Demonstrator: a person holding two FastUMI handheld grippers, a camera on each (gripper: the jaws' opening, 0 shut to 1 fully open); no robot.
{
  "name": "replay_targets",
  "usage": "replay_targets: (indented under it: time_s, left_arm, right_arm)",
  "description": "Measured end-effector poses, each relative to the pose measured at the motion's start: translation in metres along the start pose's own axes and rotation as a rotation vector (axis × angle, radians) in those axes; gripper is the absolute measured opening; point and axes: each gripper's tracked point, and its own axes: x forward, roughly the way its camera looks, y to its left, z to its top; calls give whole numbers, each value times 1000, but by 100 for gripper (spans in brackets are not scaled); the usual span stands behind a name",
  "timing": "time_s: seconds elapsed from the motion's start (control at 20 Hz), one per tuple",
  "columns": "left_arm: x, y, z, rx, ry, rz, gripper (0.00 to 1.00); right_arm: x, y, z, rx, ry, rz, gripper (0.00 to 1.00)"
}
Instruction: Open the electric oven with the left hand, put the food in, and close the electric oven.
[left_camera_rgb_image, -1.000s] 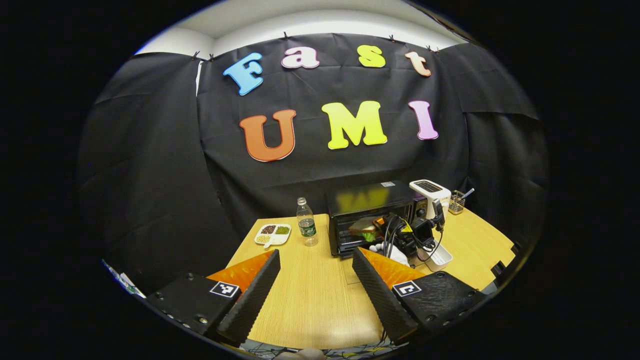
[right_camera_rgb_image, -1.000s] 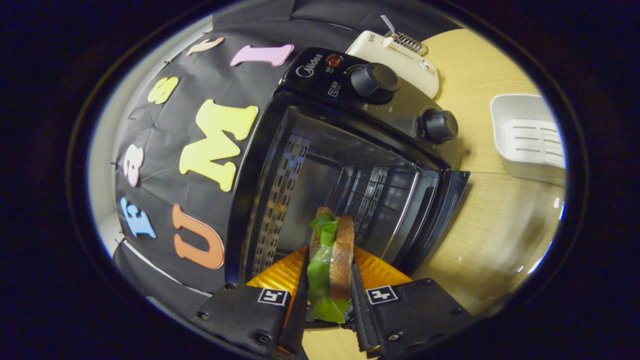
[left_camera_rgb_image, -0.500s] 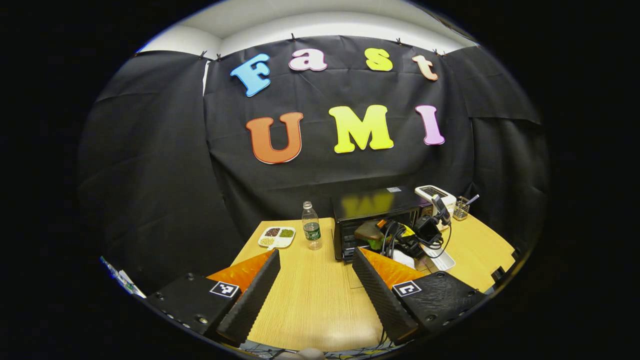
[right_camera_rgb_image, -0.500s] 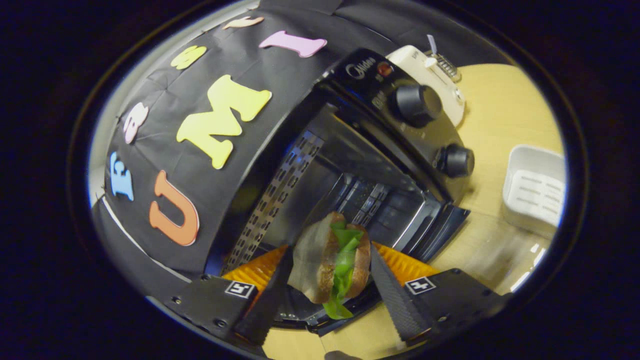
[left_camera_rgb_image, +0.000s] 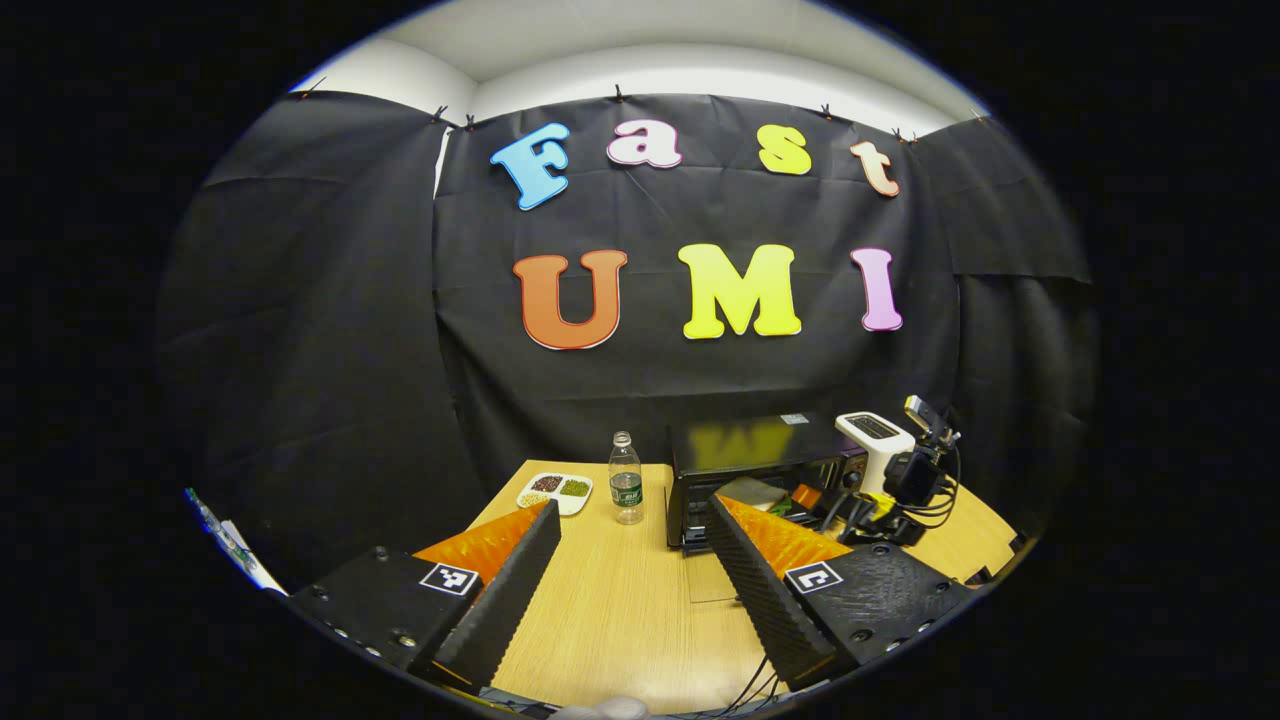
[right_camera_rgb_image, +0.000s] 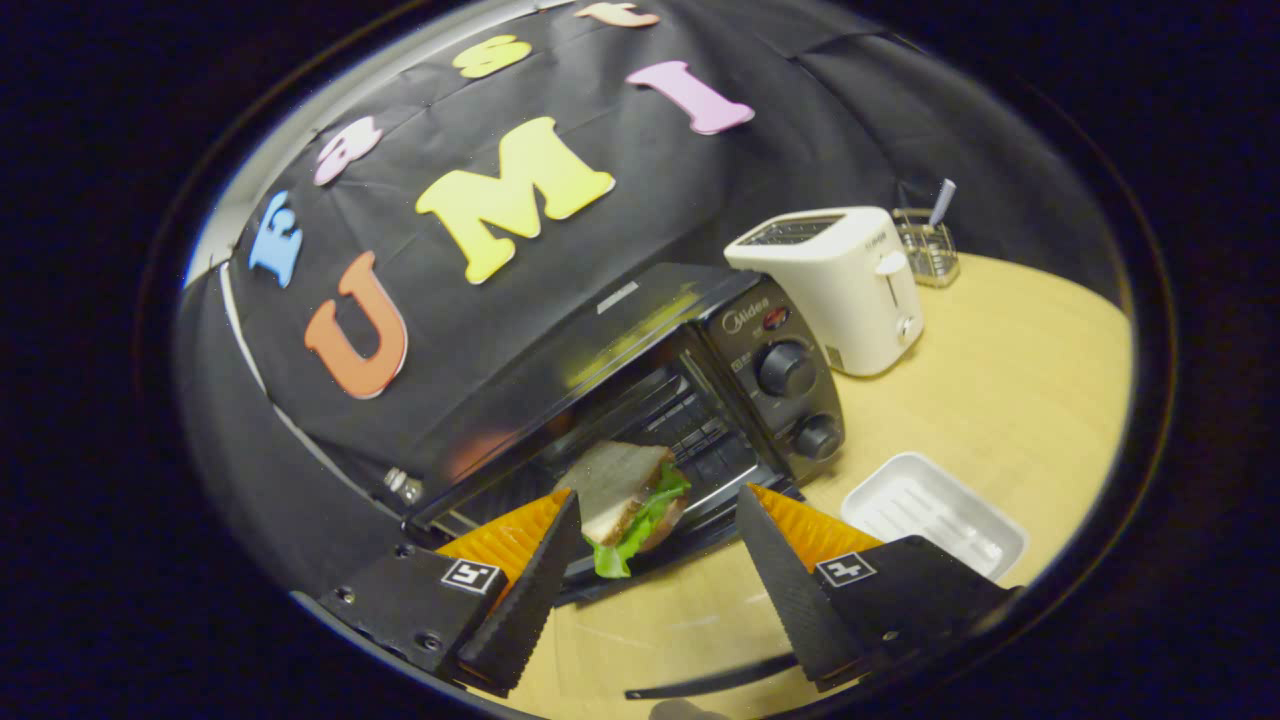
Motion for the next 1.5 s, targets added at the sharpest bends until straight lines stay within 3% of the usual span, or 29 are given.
replay_targets:
  time_s: [0.25, 0.55, 0.6, 0.65, 0.7, 0.75, 0.8, 0.9, 0.95, 1.05, 1.1, 1.15, 1.2, 1.25, 1.3, 1.35, 1.4, 1.45, 1.5]
  left_arm:
    - [11, -11, 2, 21, -30, 4, 96]
    - [27, -55, -34, 60, 27, -29, 95]
    - [30, -66, -43, 60, 47, -41, 96]
    - [34, -77, -54, 64, 66, -48, 96]
    - [35, -86, -68, 59, 93, -55, 95]
    - [37, -99, -79, 47, 117, -65, 96]
    - [40, -110, -92, 31, 143, -75, 96]
    - [45, -129, -121, -5, 205, -79, 95]
    - [47, -138, -133, -27, 230, -80, 96]
    - [54, -152, -160, -60, 286, -72, 96]
    - [57, -158, -172, -64, 313, -69, 96]
    - [58, -165, -186, -71, 338, -69, 96]
    - [61, -172, -195, -73, 350, -73, 95]
    - [66, -176, -206, -59, 366, -71, 95]
    - [67, -177, -218, -55, 390, -64, 95]
    - [70, -183, -228, -71, 412, -72, 95]
    - [74, -189, -236, -85, 422, -75, 94]
    - [79, -192, -242, -83, 431, -74, 94]
    - [82, -194, -248, -75, 439, -76, 94]
  right_arm:
    - [-82, -40, 50, -128, -44, -2, 100]
    - [-164, -86, 129, -320, -137, 7, 100]
    - [-174, -94, 142, -345, -156, -2, 88]
    - [-183, -99, 154, -373, -179, -3, 100]
    - [-192, -104, 162, -387, -187, -9, 100]
    - [-197, -107, 168, -390, -185, -3, 100]
    - [-201, -110, 173, -389, -182, 3, 89]
    - [-207, -112, 184, -401, -180, 17, 89]
    - [-210, -112, 189, -419, -183, 21, 100]
    - [-216, -110, 197, -455, -181, 48, 100]
    - [-217, -105, 196, -468, -165, 73, 90]
    - [-219, -103, 196, -482, -153, 87, 100]
    - [-220, -104, 196, -497, -143, 99, 100]
    - [-222, -103, 198, -511, -141, 110, 90]
    - [-222, -103, 198, -521, -135, 115, 89]
    - [-223, -101, 198, -520, -126, 130, 100]
    - [-224, -99, 197, -517, -115, 141, 100]
    - [-224, -102, 197, -523, -107, 137, 90]
    - [-224, -105, 196, -531, -101, 134, 100]
